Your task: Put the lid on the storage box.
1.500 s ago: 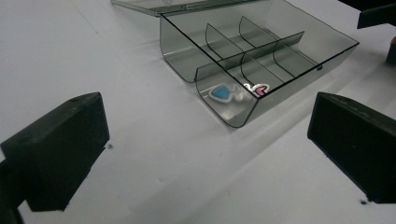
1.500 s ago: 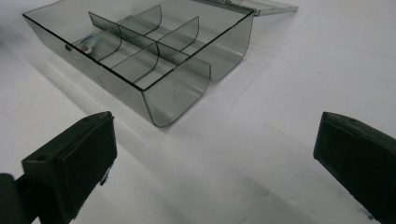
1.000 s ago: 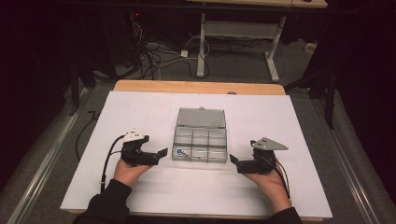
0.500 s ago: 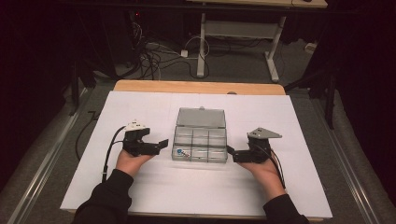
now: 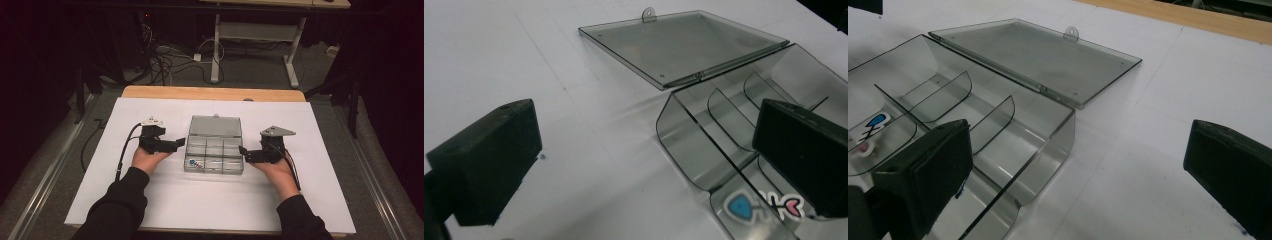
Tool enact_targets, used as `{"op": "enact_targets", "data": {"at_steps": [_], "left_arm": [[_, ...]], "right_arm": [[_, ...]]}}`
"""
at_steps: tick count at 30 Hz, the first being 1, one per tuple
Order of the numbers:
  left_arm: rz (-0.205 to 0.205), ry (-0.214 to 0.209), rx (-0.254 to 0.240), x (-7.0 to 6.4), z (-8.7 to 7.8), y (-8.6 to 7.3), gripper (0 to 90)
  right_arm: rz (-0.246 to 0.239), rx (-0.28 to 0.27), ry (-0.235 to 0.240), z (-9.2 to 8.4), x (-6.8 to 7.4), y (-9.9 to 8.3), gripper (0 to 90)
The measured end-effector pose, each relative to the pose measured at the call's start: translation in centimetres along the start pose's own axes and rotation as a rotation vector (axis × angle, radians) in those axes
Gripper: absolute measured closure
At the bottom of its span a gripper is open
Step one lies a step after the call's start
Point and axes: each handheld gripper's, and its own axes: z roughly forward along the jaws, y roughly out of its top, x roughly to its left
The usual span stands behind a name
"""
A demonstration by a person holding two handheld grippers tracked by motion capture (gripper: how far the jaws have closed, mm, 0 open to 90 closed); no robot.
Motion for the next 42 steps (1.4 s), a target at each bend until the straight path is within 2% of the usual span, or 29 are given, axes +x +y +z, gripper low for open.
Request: {"op": "enact_targets", "data": {"at_steps": [14, 17, 21, 29, 30, 42], "left_arm": [[0.005, 0.017, 0.039, 0.5, 2.2, 3.0, 0.8], [-0.008, 0.018, 0.041, 0.6, 2.9, 3.4, 1.6], [-0.003, 0.015, 0.075, 0.6, 4.1, 3.7, 2.4], [-0.009, 0.025, 0.073, 0.5, 4.8, 4.4, 3.8], [-0.011, 0.027, 0.067, 0.5, 4.8, 4.5, 4.4], [-0.055, 0.027, 0.11, 0.9, 6.2, 4.5, 5.8]], "right_arm": [[0.009, 0.02, -0.017, 2.3, -0.6, 2.5, 2.5], [0.019, 0.023, -0.021, 2.7, -0.9, 3.1, 3.6], [0.044, 0.035, -0.031, 3.4, -1.4, 3.6, 6.2], [0.061, 0.043, -0.032, 4.1, -2.0, 4.0, 11.2], [0.074, 0.05, -0.032, 4.3, -2.0, 3.9, 12.3], [0.115, 0.081, -0.004, 6.2, -2.4, 4.1, 19.3]]}}
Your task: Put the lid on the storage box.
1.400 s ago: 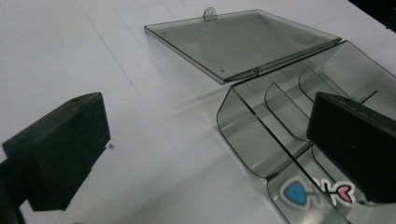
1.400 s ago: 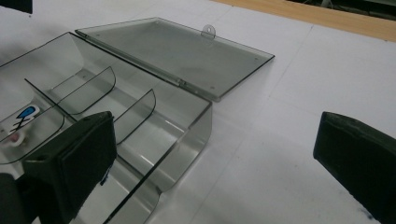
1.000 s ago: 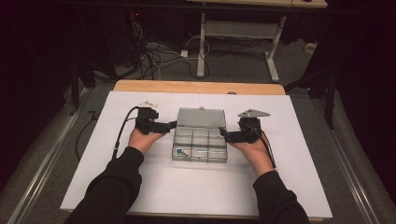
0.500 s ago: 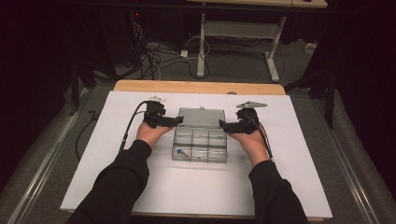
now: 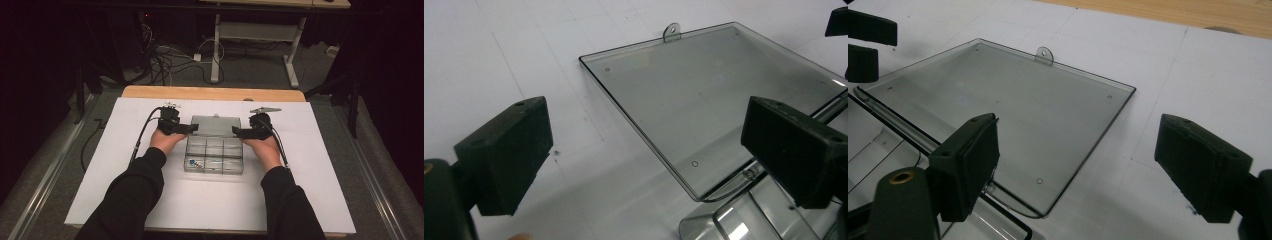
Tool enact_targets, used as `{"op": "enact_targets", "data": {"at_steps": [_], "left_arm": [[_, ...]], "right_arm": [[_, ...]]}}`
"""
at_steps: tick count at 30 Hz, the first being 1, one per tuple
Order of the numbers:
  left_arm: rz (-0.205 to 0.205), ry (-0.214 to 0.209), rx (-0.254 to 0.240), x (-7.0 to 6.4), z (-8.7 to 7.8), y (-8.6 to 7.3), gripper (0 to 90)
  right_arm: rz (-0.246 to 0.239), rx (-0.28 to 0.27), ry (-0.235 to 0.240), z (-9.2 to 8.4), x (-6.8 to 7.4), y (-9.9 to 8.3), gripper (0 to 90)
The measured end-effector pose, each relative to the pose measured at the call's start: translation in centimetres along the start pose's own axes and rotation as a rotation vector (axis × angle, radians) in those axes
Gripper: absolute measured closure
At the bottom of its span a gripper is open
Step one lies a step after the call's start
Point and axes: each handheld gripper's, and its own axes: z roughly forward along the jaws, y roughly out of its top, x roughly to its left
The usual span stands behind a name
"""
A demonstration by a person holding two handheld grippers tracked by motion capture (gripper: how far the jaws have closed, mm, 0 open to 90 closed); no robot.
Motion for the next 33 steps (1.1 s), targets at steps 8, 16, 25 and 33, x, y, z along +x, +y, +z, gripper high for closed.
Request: {"op": "enact_targets", "data": {"at_steps": [8, 16, 25, 33], "left_arm": [[-0.017, -0.025, 0.025, -0.2, 0.7, -0.4, 6.0], [-0.046, -0.087, 0.04, -0.4, 1.0, -0.5, 14.0], [-0.062, -0.134, 0.04, -0.7, 1.1, -0.6, 20.5], [-0.088, -0.12, 0.042, -0.7, 1.2, -0.7, 26.5]], "right_arm": [[0.025, 0.029, 0.008, 0.8, -0.3, 0.1, 21.7], [0.057, 0.056, 0.033, 1.6, -0.1, -0.2, 26.6], [0.106, 0.088, 0.113, 2.6, -0.2, -0.1, 25.3], [0.218, 0.11, 0.155, 2.8, -0.7, -0.4, 26.5]]}}
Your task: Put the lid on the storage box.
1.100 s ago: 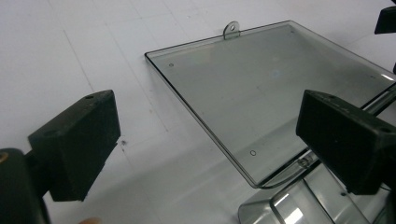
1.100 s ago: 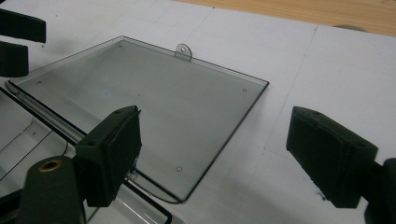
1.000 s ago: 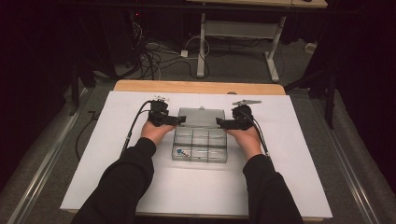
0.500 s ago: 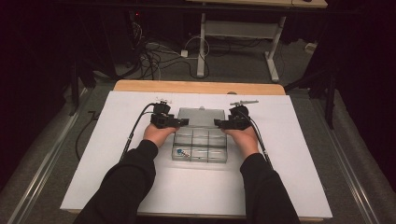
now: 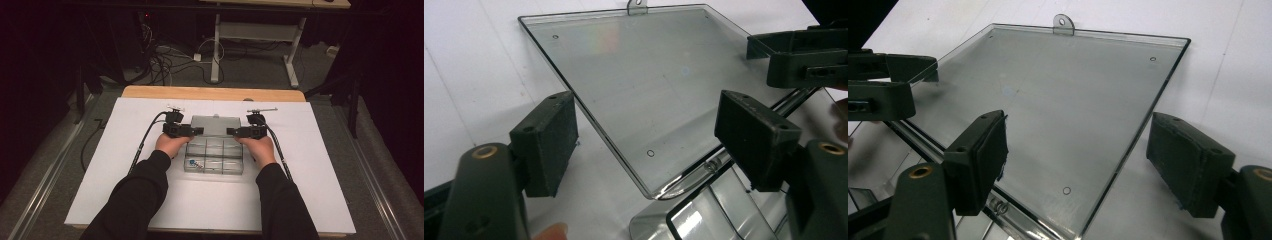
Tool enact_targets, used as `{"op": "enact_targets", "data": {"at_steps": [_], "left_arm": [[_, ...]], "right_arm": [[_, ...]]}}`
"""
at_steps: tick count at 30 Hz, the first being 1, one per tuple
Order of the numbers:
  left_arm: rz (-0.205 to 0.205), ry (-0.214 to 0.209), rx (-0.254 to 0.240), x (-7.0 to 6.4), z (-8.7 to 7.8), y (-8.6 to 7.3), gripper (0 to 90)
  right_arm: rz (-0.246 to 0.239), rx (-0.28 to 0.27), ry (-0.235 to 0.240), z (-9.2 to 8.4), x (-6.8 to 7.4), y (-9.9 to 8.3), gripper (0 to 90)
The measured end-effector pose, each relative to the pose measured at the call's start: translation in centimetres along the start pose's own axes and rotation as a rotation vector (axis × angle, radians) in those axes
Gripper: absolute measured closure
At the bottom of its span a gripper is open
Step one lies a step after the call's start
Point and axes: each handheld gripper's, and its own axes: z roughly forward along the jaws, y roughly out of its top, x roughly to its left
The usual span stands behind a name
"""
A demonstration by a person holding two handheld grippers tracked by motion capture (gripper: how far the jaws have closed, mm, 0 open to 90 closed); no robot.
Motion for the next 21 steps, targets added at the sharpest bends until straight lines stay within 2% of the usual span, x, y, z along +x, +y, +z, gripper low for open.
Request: {"op": "enact_targets", "data": {"at_steps": [3, 4, 6, 7, 11, 14, 21], "left_arm": [[-0.012, -0.003, 0.0, 0.1, 0.0, -0.1, 28.7], [-0.026, -0.014, 0.0, 0.2, 0.0, -0.1, 29.9], [-0.049, -0.059, -0.004, 0.4, 0.0, -0.2, 31.8], [-0.04, -0.062, -0.012, 0.4, 0.0, -0.3, 33.6], [0.026, -0.014, -0.031, -0.4, -0.4, -0.1, 38.0], [0.048, 0.002, -0.045, -0.6, -0.8, 0.0, 43.0], [0.086, 0.038, -0.059, -1.0, -1.3, 0.1, 48.9]], "right_arm": [[0.019, 0.003, 0.008, -0.1, -0.1, -0.1, 29.7], [0.044, 0.004, 0.038, -0.1, -0.3, -0.1, 33.6], [0.05, -0.008, 0.057, -0.1, -0.4, -0.2, 35.6], [0.048, -0.014, 0.059, -0.2, -0.3, -0.2, 37.3], [-0.03, -0.045, 0.028, -0.7, 0.4, 0.0, 41.6], [-0.059, -0.057, 0.004, -1.2, 0.7, 0.1, 46.1], [-0.083, -0.089, -0.018, -1.8, 1.1, 0.0, 50.7]]}}
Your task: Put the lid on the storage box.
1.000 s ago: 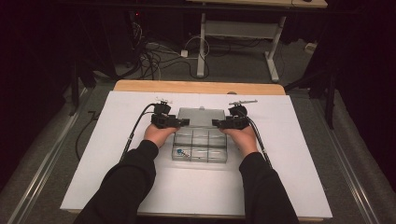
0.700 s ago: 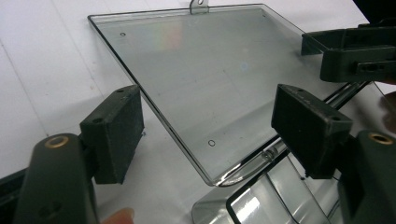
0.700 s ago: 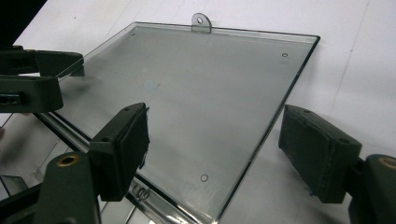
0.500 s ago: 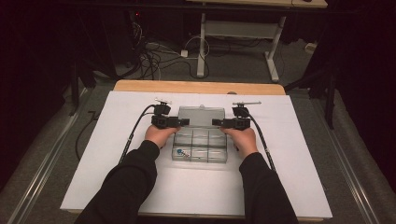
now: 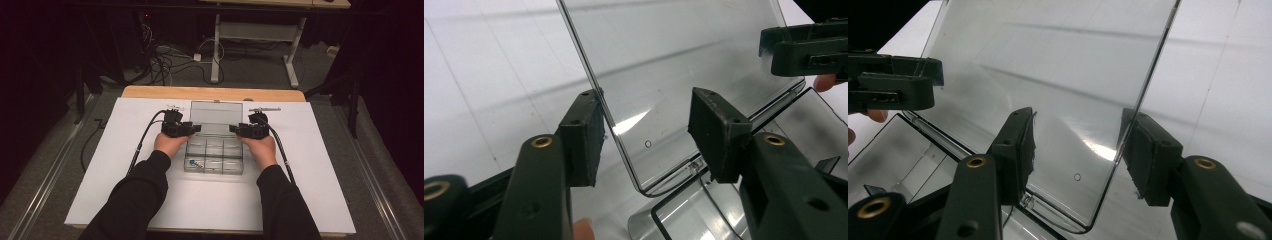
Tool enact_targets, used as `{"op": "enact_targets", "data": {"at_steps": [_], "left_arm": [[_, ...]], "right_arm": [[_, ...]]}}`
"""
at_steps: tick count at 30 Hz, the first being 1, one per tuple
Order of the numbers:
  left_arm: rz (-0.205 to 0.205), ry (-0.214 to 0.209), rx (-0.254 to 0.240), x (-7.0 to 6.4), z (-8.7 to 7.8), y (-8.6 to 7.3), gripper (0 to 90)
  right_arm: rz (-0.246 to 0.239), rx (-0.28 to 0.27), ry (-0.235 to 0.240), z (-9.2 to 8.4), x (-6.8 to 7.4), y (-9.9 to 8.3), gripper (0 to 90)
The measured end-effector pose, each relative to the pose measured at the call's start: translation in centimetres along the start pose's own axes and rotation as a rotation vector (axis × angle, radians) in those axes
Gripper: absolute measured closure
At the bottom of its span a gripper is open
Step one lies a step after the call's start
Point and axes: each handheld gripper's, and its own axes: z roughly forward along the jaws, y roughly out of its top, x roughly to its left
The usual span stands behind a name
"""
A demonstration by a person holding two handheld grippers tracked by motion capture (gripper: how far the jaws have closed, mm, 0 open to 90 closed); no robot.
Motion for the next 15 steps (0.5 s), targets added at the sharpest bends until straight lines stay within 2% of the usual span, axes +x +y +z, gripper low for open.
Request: {"op": "enact_targets", "data": {"at_steps": [5, 15], "left_arm": [[0.014, 0.013, -0.007, -0.1, -0.3, 0.1, 51.9], [0.05, 0.034, -0.052, -0.5, -1.1, -0.2, 60.3]], "right_arm": [[-0.013, -0.017, -0.006, -0.2, 0.1, -0.1, 53.3], [-0.056, -0.054, -0.035, -1.2, 0.6, -0.1, 61.0]]}}
